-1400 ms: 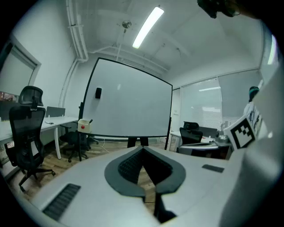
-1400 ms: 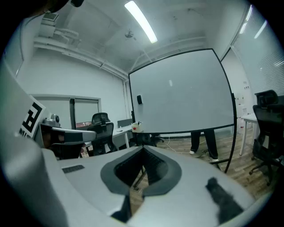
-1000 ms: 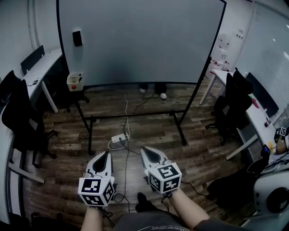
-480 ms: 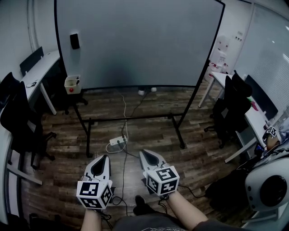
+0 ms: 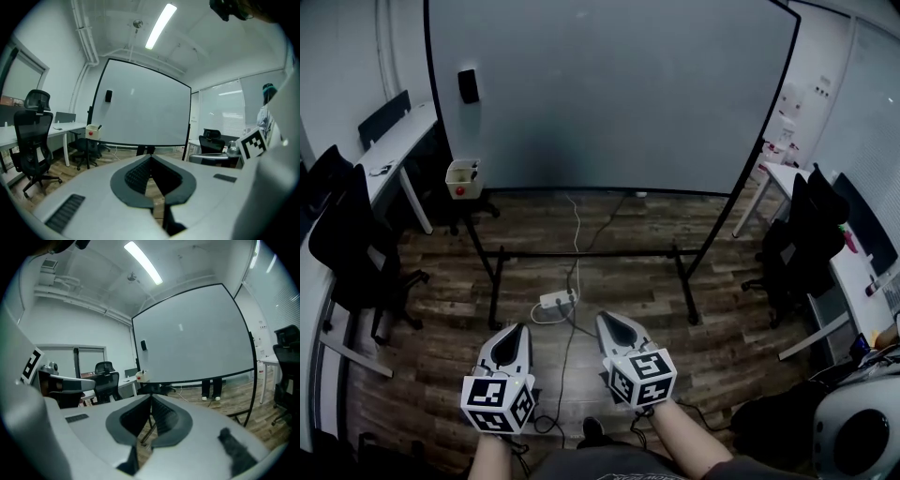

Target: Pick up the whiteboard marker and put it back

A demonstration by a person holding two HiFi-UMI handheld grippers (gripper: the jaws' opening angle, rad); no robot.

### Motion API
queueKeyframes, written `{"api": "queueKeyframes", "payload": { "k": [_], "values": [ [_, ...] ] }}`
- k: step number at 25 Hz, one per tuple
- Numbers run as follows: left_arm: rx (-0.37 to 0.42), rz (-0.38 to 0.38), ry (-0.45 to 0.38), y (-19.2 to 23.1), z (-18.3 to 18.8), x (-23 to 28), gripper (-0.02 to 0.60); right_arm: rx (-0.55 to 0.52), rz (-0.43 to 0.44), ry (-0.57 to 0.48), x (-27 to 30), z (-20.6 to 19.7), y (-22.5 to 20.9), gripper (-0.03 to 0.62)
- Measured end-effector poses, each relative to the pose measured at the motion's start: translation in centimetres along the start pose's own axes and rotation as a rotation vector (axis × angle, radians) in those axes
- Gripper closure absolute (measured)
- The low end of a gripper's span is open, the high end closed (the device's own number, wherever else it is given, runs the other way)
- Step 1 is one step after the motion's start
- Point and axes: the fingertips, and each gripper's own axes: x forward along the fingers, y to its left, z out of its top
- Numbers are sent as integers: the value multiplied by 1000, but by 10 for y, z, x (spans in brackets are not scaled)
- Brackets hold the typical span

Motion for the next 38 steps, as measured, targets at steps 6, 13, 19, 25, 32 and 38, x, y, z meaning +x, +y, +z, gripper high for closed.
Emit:
{"api": "queueKeyframes", "payload": {
  "k": [6, 13, 19, 25, 32, 38],
  "values": [
    [-2, 51, 6, 8, 2, 22, 568, 26, 46, -6, 26, 7, -20, 569],
    [-1, 126, -24, 20, 11, 31, 568, 52, 66, 27, 44, 2, -31, 569],
    [1, 152, -39, 36, 23, 45, 568, 39, 101, 28, 68, 12, -29, 569],
    [-11, 153, -38, 65, 25, 63, 568, -13, 120, 46, 98, 17, -22, 569],
    [-36, 177, -62, 120, 37, 86, 568, -12, 119, 29, 152, 34, -14, 569],
    [-38, 191, -56, 173, 46, 110, 568, -3, 132, 37, 211, 38, 2, 569]
  ]
}}
